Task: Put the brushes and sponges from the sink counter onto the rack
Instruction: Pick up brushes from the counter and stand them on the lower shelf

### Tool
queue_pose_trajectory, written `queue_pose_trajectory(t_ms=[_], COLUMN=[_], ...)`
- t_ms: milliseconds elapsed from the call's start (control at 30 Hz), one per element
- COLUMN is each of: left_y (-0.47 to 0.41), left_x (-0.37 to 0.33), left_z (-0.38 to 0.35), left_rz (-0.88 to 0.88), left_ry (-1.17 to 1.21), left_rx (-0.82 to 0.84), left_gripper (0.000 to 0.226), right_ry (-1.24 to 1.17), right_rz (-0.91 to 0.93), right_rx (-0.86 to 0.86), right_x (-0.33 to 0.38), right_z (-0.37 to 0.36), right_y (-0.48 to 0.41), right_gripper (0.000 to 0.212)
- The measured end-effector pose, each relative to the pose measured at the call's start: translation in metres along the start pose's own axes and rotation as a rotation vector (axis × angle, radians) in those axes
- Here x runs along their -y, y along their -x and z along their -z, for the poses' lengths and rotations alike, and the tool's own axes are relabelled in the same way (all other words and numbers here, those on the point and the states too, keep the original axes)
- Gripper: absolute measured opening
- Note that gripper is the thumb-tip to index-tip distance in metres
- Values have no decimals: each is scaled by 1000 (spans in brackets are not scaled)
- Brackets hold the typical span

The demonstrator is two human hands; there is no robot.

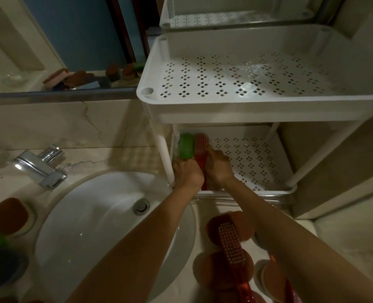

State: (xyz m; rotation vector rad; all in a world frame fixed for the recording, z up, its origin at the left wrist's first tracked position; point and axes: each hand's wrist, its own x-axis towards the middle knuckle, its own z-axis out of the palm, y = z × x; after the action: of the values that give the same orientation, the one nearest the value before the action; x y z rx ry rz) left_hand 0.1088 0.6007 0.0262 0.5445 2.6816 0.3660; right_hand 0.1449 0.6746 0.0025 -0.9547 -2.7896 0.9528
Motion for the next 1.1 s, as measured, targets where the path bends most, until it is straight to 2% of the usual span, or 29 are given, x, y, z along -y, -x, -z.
queue_pose_trajectory(t_ms=[200, 400, 533, 600, 667, 833, 933, 1100], left_y=[10, 47, 84, 107, 129, 164, 176, 185], left_x=[0, -7, -1, 8, 21, 45, 56, 65], left_z=[7, 24, 31, 25, 12, -20, -28, -27], left_rz=[50, -25, -43, -39, -27, 53, 69, 78], left_ry=[137, 329, 420, 442, 431, 472, 485, 577], left_rx=[34, -26, -59, -40, 32, 160, 227, 270], left_gripper=[35, 29, 34, 35, 35, 34, 33, 31], right_ry=[-38, -242, -415, -379, -255, 117, 104, -28], right_rz=[-48, -123, -149, -147, -168, -278, -354, -403], right_rx=[-33, -75, -130, -142, -113, 59, 95, -26], right_x=[-2, -13, -10, -13, -18, -36, -39, -39], right_z=[3, 26, 46, 49, 42, -1, -16, -17], right_y=[4, 45, 94, 130, 167, 230, 245, 249], right_gripper=[30, 57, 40, 29, 27, 62, 49, 38])
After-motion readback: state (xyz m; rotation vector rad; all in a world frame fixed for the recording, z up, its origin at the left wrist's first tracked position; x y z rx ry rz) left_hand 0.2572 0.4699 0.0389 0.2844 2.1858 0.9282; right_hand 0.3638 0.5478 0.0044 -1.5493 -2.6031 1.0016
